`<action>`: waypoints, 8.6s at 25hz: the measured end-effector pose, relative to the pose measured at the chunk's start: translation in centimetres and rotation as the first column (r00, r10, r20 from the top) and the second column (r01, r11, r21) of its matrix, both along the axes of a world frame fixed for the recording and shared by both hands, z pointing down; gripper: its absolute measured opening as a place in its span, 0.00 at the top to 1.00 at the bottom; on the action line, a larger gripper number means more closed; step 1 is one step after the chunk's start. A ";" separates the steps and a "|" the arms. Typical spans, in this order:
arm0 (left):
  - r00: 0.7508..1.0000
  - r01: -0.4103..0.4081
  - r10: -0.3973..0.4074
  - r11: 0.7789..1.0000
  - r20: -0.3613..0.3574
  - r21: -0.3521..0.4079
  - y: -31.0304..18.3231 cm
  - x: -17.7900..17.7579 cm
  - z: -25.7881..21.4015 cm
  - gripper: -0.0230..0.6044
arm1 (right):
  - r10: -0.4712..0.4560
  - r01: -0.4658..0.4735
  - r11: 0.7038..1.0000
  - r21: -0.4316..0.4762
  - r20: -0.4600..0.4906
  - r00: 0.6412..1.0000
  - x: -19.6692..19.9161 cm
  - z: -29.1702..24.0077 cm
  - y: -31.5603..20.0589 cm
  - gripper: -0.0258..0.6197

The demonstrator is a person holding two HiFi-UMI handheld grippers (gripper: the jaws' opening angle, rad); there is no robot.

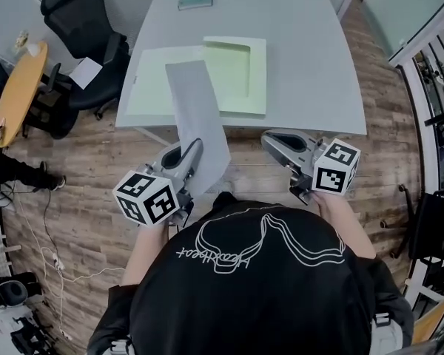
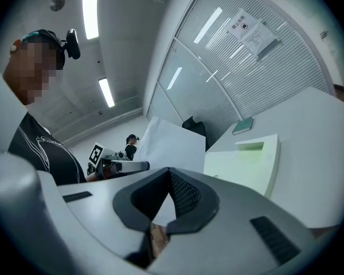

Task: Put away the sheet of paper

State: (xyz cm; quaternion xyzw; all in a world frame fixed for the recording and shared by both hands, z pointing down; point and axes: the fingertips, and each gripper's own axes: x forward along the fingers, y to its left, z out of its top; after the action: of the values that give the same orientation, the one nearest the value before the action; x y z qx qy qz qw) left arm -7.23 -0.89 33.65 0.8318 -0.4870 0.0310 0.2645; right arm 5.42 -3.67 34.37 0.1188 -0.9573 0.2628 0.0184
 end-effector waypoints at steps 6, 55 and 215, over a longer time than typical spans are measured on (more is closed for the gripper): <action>0.999 -0.036 0.036 0.999 -0.008 -0.006 -4.3 -4.5 -0.6 0.95 | 0.044 -0.044 0.999 -0.006 -0.006 0.999 -3.6 -0.6 -3.5 0.95; 0.992 -0.060 0.032 0.973 -0.124 -0.223 -19.2 -17.5 6.3 0.95 | 0.200 -0.201 0.940 -0.276 -0.030 0.979 -6.9 6.4 -16.5 0.95; 0.880 -0.442 0.470 0.863 -0.069 0.245 -10.4 -3.7 -6.2 0.93 | 0.130 -0.138 0.978 0.154 0.064 0.990 -9.3 -5.0 -8.5 0.95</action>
State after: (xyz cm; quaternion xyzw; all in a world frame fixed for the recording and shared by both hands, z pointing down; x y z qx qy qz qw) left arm -10.95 -11.28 27.46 0.9478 -0.2589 -0.0147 0.1855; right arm -3.84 -12.14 29.33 0.1770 -0.9651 0.1897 -0.0344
